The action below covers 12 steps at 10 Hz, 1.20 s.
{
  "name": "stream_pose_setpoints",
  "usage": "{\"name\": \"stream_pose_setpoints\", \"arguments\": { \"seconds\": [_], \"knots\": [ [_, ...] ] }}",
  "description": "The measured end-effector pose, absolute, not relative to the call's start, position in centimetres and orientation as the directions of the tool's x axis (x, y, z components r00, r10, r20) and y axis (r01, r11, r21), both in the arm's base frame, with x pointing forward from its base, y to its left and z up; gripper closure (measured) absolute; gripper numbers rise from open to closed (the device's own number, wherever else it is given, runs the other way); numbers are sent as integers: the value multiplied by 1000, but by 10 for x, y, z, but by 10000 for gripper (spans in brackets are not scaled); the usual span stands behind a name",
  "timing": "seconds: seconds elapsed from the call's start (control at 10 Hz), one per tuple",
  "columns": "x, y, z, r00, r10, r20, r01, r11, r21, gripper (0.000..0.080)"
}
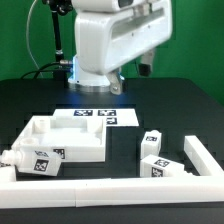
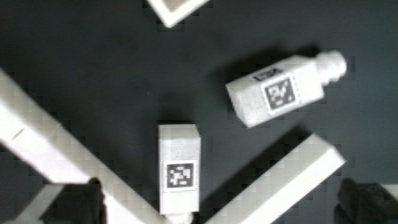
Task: Assemble one leg
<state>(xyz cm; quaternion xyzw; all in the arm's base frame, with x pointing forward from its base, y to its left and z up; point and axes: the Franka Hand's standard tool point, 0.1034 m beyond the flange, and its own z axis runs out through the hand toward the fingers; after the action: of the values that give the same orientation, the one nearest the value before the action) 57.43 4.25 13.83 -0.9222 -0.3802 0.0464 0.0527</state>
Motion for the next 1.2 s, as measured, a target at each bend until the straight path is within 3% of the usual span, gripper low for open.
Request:
{"name": "stream_pose_setpoints", "arguments": {
  "seconds": [0.2,0.4,0.9,1.0,1.2],
  "knots": [
    [573,71,129,827,562,-39,555,-825,-107,150],
    [577,63,116,832,555,-13,550,-827,-115,150],
    [576,65,114,831,556,-15,551,-827,-117,150],
    [571,69,105,903,429,-25,425,-900,-94,150],
    [566,59,86,931,363,-34,358,-928,-108,150]
  ]
}}
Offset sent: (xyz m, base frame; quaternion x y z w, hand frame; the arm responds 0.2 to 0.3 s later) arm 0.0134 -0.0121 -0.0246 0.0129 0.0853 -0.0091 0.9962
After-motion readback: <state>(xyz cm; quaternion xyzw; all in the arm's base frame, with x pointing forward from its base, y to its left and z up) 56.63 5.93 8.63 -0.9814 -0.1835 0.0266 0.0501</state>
